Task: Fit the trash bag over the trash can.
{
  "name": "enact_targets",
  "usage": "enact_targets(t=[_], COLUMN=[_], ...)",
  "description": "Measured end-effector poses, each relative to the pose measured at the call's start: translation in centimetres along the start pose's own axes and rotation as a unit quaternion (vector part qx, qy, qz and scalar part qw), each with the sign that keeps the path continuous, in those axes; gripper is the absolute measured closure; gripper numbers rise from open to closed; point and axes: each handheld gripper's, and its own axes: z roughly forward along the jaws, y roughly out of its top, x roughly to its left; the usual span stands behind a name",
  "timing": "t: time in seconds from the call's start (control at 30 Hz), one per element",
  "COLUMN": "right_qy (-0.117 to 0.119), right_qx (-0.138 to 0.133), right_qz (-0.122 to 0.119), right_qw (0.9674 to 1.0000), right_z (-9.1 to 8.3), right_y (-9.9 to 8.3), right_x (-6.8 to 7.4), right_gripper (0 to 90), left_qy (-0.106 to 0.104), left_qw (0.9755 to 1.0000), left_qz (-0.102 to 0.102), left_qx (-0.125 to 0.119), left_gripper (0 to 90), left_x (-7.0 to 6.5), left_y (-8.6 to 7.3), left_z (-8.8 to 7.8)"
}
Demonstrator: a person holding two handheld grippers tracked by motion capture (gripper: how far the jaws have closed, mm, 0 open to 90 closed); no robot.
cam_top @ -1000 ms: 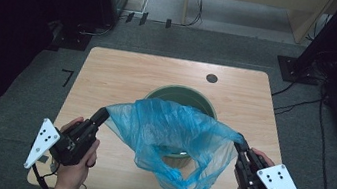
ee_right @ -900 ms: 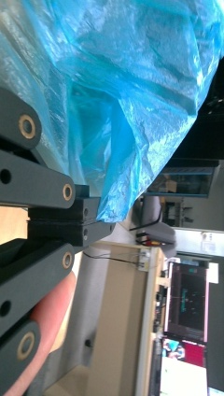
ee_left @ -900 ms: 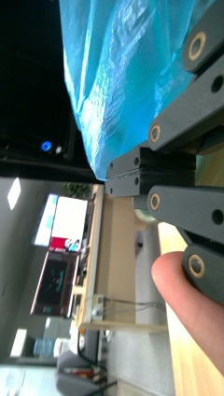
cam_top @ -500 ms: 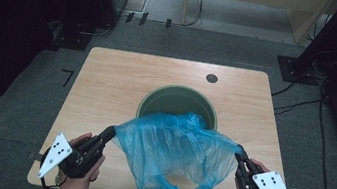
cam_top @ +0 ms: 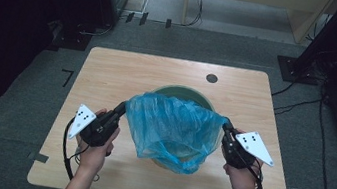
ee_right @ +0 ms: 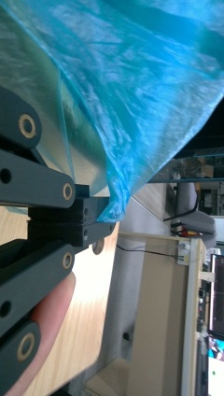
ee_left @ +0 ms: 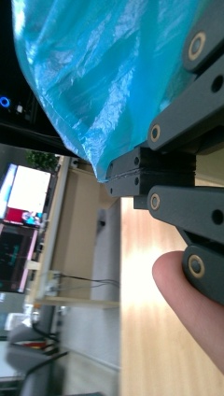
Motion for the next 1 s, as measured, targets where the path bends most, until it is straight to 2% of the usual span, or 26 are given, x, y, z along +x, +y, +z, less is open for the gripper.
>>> enact_targets(t=[0.13, 0.27, 0.43, 0.57, 0.7, 0.77, 0.9, 1.0], right_qy=[0.002, 0.009, 0.017, 0.023, 0.024, 0.024, 0.023, 0.023], right_qx=[0.014, 0.043, 0.066, 0.071, 0.064, 0.061, 0.064, 0.07], right_qz=[0.002, 0.015, 0.027, 0.033, 0.029, 0.025, 0.032, 0.016], right_qw=[0.9999, 0.9989, 0.9973, 0.9967, 0.9972, 0.9975, 0.9971, 0.9972], right_z=[1.1, 2.3, 3.1, 3.1, 3.1, 3.2, 3.1, 2.7], right_y=[-0.9, -1.9, -3.4, -4.5, -4.9, -4.9, -4.9, -4.8], right_x=[0.5, 0.6, 0.7, 0.9, 1.2, 1.5, 1.5, 1.7], right_gripper=[90.0, 90.0, 90.0, 90.0, 90.0, 90.0, 90.0, 90.0], left_qy=[0.006, -0.001, -0.001, -0.005, 0.0, -0.006, -0.003, 0.013], left_qw=[0.9994, 0.9974, 0.9941, 0.9935, 0.9945, 0.9944, 0.9935, 0.9923], left_qz=[-0.019, -0.042, -0.05, -0.048, -0.038, -0.042, -0.05, -0.048], left_qx=[0.027, 0.059, 0.096, 0.104, 0.097, 0.097, 0.103, 0.113], left_gripper=[90.0, 90.0, 90.0, 90.0, 90.0, 90.0, 90.0, 90.0], left_x=[0.5, 0.8, 0.5, 0.1, -0.3, -0.4, -0.5, -0.2], left_y=[-1.7, -3.2, -4.5, -5.2, -5.5, -5.7, -5.7, -5.5], left_z=[1.3, 2.3, 2.9, 2.8, 2.8, 2.9, 2.9, 2.6])
